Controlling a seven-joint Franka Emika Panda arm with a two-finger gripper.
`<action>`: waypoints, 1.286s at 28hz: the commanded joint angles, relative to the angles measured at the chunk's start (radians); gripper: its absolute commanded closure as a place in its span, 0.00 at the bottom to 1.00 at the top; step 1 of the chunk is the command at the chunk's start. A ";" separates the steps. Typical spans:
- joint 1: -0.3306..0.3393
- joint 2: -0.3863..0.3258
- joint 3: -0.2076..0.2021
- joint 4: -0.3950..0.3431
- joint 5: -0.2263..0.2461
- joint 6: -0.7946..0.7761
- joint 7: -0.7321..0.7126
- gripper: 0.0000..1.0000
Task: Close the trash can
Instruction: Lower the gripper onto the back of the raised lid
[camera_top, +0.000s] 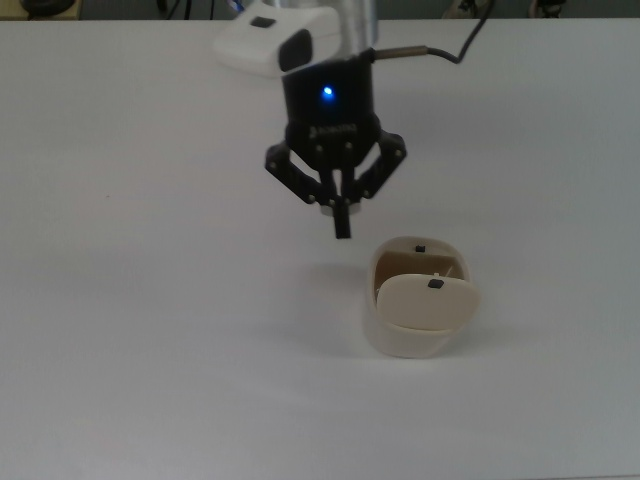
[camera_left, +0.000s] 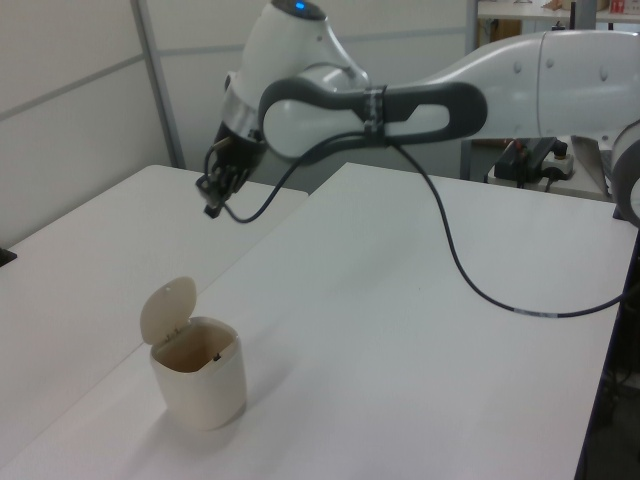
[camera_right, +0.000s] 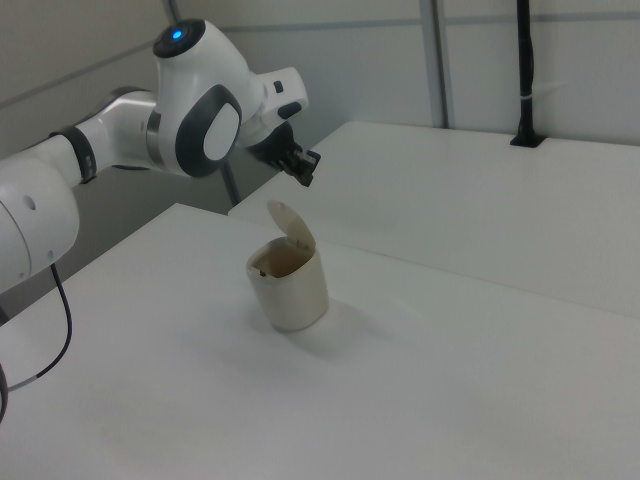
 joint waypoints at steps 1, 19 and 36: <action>0.029 0.012 -0.005 -0.012 0.013 0.088 0.015 1.00; 0.098 0.106 -0.005 -0.045 -0.014 0.205 0.012 1.00; 0.146 0.115 -0.005 -0.122 -0.050 0.163 0.008 0.98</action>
